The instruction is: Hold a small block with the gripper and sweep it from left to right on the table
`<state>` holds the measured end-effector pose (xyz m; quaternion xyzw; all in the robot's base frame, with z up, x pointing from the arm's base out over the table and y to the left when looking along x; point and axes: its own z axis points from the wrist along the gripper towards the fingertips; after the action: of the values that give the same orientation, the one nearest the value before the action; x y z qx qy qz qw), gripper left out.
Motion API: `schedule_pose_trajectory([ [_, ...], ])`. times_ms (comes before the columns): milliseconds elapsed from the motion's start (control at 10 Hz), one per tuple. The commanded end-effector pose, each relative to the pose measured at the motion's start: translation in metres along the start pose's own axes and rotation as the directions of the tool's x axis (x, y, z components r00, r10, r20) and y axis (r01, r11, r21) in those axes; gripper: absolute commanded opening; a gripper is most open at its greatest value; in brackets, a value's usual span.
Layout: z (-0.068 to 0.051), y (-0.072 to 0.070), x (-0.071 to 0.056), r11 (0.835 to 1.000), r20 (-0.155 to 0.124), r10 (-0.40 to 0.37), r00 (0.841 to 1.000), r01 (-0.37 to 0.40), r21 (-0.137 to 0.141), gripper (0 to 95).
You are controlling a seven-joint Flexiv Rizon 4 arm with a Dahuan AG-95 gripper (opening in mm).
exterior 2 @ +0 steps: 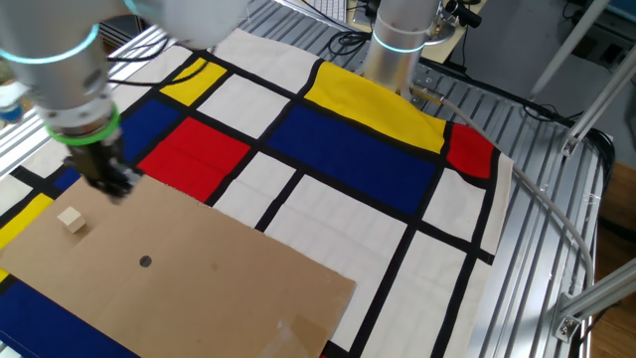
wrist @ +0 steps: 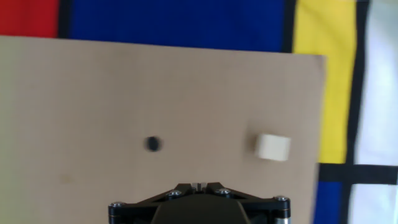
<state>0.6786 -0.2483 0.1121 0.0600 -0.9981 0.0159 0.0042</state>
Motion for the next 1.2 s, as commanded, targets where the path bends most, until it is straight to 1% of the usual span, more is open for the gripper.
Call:
schedule_pose_trajectory([
  [100, 0.006, -0.021, -0.003, 1.000, -0.003, -0.001, 1.000, 0.001, 0.013, 0.0],
  [200, 0.008, -0.031, -0.003, 1.000, -0.003, -0.004, 1.000, 0.004, 0.015, 0.0],
  [400, 0.010, -0.042, -0.005, 1.000, -0.002, -0.006, 1.000, 0.006, 0.018, 0.0],
  [500, 0.010, -0.047, -0.009, 1.000, -0.004, -0.007, 1.000, 0.007, 0.013, 0.0],
  [600, 0.010, -0.049, -0.010, 1.000, -0.002, -0.009, 1.000, 0.009, 0.013, 0.0],
  [700, 0.010, -0.056, -0.014, 1.000, -0.003, -0.013, 1.000, 0.013, 0.013, 0.0],
  [800, 0.010, -0.060, -0.016, 1.000, -0.001, -0.015, 1.000, 0.015, 0.007, 0.0],
  [900, 0.011, -0.063, -0.019, 1.000, -0.001, -0.018, 1.000, 0.018, 0.003, 0.0],
  [1100, 0.017, -0.072, -0.025, 1.000, 0.001, -0.019, 1.000, 0.019, 0.004, 0.0],
  [1200, 0.019, -0.074, -0.028, 1.000, -0.001, -0.012, 1.000, 0.012, 0.011, 0.0],
])
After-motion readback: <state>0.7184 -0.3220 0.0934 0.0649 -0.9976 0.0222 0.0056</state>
